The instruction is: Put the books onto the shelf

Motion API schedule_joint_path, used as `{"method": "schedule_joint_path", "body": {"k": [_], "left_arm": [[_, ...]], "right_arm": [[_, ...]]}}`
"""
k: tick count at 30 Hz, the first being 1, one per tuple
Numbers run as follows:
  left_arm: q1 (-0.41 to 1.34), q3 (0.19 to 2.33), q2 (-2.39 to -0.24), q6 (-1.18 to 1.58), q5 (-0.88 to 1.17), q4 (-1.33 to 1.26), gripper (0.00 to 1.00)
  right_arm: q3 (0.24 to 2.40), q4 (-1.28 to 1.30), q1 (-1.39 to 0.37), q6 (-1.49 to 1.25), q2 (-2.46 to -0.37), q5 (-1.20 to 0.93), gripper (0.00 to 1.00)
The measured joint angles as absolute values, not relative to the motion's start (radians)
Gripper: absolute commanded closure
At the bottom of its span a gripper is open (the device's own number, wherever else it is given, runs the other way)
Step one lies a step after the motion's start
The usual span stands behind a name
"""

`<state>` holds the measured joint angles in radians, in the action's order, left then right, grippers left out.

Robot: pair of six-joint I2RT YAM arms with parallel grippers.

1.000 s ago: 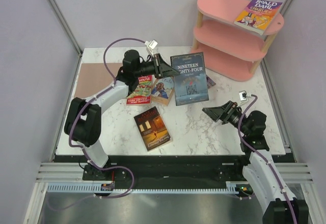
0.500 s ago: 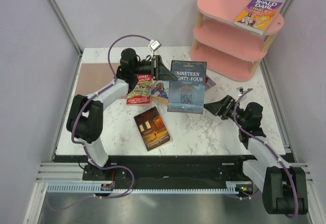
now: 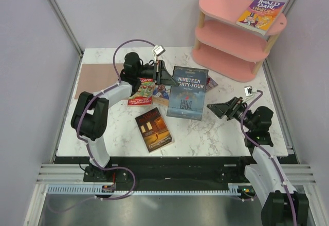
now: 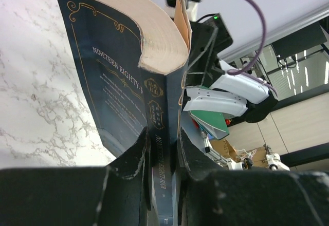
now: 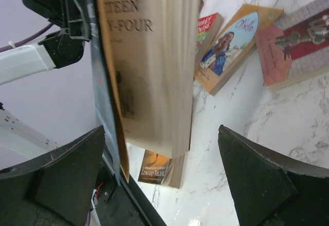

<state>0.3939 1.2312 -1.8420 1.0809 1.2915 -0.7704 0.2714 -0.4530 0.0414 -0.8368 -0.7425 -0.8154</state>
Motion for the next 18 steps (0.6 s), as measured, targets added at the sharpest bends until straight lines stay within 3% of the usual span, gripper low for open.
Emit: {"method": "schedule_joint_path", "body": {"k": [6, 18], "left_arm": [[0.392, 1.201, -1.849, 1.032, 1.29, -0.709, 0.98], [0.443, 1.18, -1.892, 1.027, 1.268, -0.7, 0.98]], "right_arm": [[0.305, -0.448, 0.043, -0.823, -0.759, -0.842, 0.02], [0.224, -0.736, 0.043, -0.985, -0.939, -0.895, 0.02]]}}
